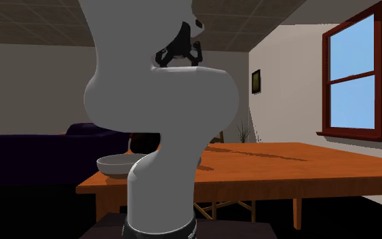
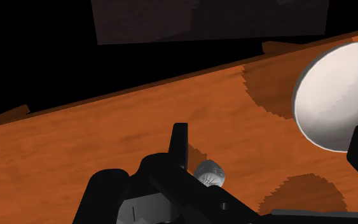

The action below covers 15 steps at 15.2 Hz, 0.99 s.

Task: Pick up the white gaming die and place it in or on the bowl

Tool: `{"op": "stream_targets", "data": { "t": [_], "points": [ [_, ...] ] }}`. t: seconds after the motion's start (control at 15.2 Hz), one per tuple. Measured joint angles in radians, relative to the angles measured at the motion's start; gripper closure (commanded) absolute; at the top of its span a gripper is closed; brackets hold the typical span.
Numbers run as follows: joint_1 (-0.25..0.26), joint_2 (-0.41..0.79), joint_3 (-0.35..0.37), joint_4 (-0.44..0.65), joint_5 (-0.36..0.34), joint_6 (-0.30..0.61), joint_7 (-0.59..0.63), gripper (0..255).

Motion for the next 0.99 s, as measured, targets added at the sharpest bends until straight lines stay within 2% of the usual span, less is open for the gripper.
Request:
{"op": "stream_targets", "data": {
  "t": [0.2,0.59,0.99],
  "points": [
    [-0.001,0.025,-0.005,-0.019,-0.005,0.045,-0.011,0],
    [-0.001,0.131,-0.01,-0.107,-0.011,0.256,-0.04,0],
    [-0.004,0.303,-0.017,-0.13,-0.021,0.468,-0.072,0]
  ]
}}
